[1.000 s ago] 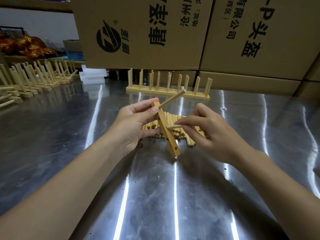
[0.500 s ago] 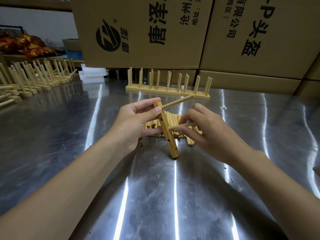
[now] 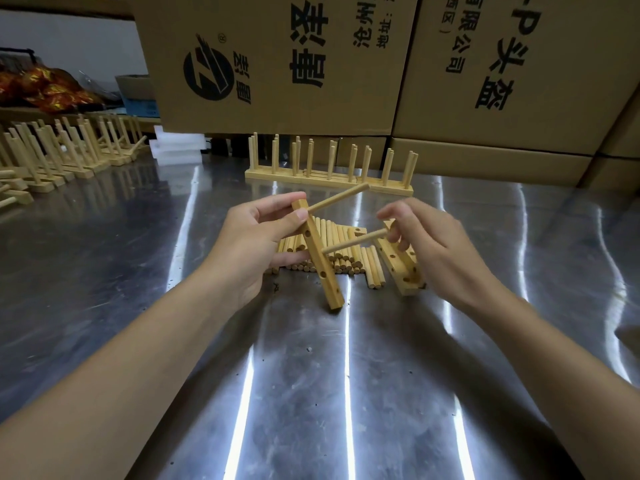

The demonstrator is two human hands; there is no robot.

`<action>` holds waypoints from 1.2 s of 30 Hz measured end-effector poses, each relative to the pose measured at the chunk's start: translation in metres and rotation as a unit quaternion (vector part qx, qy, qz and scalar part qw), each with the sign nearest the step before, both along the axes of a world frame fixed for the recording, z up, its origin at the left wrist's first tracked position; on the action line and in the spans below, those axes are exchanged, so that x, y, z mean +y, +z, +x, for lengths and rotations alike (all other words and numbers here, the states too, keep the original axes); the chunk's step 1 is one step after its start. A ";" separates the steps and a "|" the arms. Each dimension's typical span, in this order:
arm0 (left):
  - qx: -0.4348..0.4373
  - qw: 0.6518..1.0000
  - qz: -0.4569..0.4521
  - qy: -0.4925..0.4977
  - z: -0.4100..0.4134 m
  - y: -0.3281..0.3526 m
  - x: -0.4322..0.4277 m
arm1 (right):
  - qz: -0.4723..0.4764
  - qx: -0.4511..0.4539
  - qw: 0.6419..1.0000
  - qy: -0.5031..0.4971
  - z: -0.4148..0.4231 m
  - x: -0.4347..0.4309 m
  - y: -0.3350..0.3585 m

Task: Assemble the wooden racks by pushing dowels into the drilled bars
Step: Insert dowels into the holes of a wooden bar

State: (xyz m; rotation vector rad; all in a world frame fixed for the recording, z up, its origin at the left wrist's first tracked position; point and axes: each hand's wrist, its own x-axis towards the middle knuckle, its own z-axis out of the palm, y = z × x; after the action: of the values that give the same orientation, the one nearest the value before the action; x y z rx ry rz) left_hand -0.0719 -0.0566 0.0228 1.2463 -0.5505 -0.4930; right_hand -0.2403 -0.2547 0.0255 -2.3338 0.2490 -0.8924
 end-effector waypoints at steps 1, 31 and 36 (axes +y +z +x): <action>0.003 1.000 0.001 0.006 0.001 0.000 0.000 | -0.012 0.013 1.000 -0.016 -0.001 -0.006 -0.003; 0.002 1.000 0.006 0.005 0.000 0.001 0.001 | -0.235 0.162 0.957 -0.044 -0.003 -0.038 -0.015; 0.001 1.000 0.007 0.004 0.000 0.002 0.002 | -0.243 0.200 0.949 -0.020 -0.003 -0.036 -0.017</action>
State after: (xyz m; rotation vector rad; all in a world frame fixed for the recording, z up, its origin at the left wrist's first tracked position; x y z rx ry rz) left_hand -0.0722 -0.0550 0.0244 1.2610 -0.5402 -0.4921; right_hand -0.2434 -0.2906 0.0086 -2.9753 0.2641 -0.5241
